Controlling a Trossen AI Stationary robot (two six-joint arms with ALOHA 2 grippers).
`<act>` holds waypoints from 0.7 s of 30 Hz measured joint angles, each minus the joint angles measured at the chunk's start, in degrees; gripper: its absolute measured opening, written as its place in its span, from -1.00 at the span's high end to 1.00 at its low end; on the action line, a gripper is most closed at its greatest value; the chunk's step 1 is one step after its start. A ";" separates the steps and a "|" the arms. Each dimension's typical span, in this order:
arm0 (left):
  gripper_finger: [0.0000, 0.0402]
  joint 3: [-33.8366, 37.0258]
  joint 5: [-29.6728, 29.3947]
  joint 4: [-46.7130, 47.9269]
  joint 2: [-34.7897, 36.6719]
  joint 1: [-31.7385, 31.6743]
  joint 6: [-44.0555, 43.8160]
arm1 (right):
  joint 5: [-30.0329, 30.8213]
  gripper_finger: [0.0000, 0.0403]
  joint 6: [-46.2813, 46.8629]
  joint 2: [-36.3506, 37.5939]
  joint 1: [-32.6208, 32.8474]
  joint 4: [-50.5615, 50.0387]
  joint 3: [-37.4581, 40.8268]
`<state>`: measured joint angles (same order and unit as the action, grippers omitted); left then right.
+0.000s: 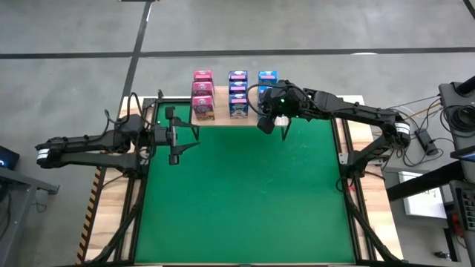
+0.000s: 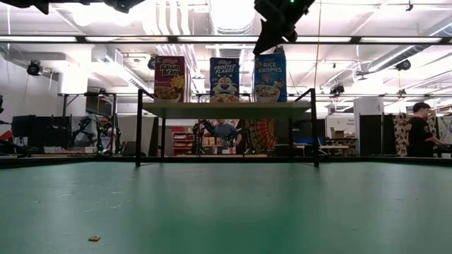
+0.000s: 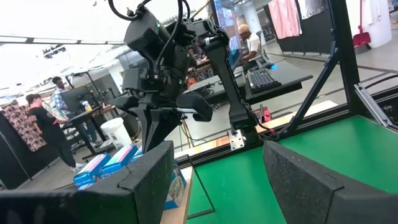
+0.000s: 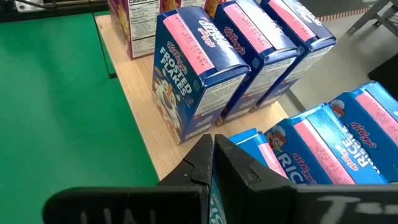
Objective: Stack cereal on shelf
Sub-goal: Put the light blue cereal box on the shelf aligned with the other light blue cereal boxes, then return to Home Position
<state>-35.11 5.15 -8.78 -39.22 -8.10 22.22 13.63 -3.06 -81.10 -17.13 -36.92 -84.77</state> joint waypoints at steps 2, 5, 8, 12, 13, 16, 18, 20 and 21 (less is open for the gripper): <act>-0.15 0.00 0.00 0.00 0.00 0.02 0.00 | -0.12 0.96 0.01 0.09 0.01 0.38 0.02; -0.15 0.00 -0.01 -0.02 0.00 0.02 -0.01 | -0.14 0.96 0.04 0.26 0.23 0.10 -0.62; -0.15 0.00 -0.02 -0.03 -0.04 0.00 0.00 | -0.20 0.96 0.01 0.36 0.87 -1.09 -2.34; -0.15 0.00 -0.02 -0.04 -0.04 0.02 -0.02 | -0.33 0.96 -0.51 0.68 2.59 -3.11 -4.42; -0.15 0.00 -0.02 -0.04 -0.04 0.02 -0.02 | -0.36 0.96 -1.13 0.90 3.19 -3.32 -4.52; -0.15 0.00 -0.02 -0.04 -0.05 0.02 -0.02 | -0.57 0.96 -3.08 2.39 5.46 -2.39 -3.49; -0.15 0.00 -0.02 -0.01 -0.04 0.02 -0.02 | -0.58 0.96 -4.52 3.72 7.23 -0.87 -1.51; -0.15 0.00 -0.02 0.42 0.07 0.01 -0.02 | -0.59 0.96 -5.94 5.30 8.99 1.49 1.74; -0.15 0.00 -0.03 0.74 0.24 0.02 -0.03 | -0.62 0.96 -6.59 6.27 9.80 3.06 3.77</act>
<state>-35.11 5.12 -8.03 -38.98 -8.08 22.19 13.02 -9.65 -74.83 -7.33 -33.86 -81.00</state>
